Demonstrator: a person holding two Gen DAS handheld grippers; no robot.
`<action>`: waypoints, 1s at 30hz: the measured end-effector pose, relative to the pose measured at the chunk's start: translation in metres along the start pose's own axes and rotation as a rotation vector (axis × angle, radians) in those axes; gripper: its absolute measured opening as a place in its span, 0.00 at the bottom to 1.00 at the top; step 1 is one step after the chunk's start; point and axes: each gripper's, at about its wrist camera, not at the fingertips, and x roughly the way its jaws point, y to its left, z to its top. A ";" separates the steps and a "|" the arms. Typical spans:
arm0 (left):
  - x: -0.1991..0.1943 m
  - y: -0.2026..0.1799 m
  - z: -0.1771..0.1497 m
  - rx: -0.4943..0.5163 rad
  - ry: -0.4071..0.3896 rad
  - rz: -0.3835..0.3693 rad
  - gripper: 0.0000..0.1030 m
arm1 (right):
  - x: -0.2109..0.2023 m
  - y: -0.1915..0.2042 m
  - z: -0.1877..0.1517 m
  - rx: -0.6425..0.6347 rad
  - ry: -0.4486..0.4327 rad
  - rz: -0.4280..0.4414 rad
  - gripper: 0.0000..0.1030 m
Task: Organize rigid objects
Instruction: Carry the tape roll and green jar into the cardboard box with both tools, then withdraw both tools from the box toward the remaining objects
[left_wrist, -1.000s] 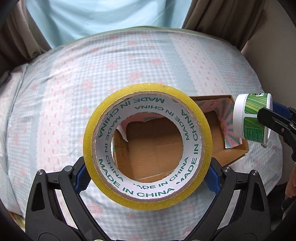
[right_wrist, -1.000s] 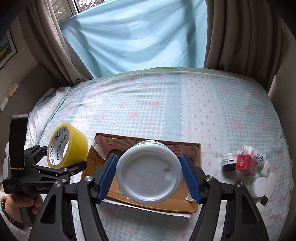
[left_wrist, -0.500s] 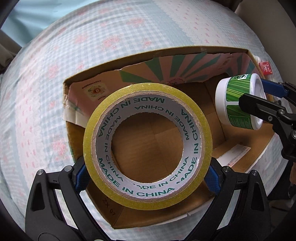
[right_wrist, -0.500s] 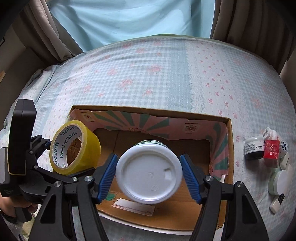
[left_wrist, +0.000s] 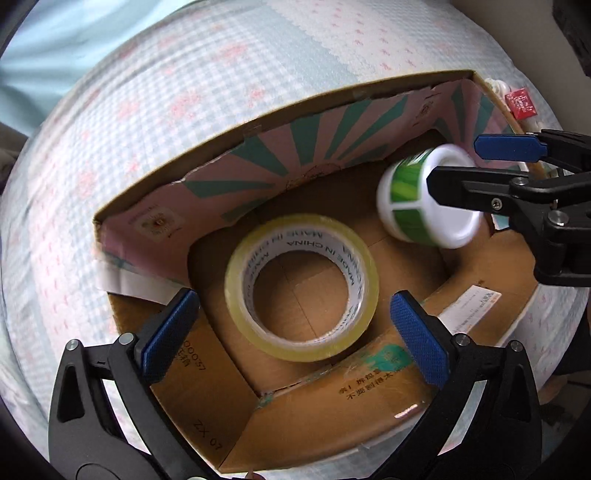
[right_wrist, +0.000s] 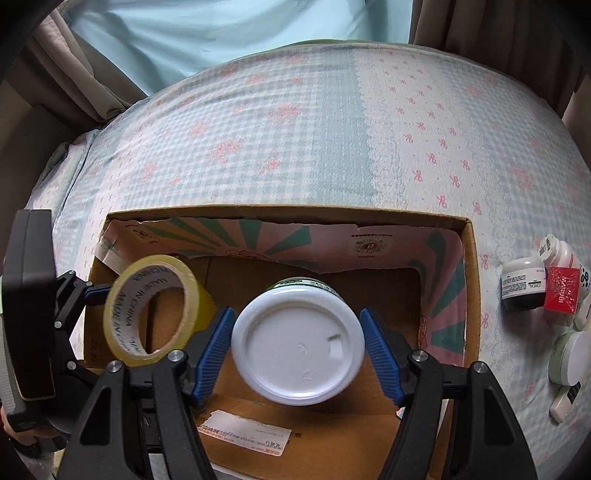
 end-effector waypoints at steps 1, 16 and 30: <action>-0.005 -0.001 -0.001 0.010 -0.010 0.011 1.00 | -0.001 -0.002 0.000 0.011 -0.001 0.004 0.97; -0.056 0.015 -0.029 -0.149 -0.062 0.016 1.00 | -0.051 -0.002 -0.017 -0.037 -0.071 -0.028 1.00; -0.104 -0.030 -0.031 -0.253 -0.136 0.046 1.00 | -0.114 -0.007 -0.034 -0.146 -0.172 -0.038 1.00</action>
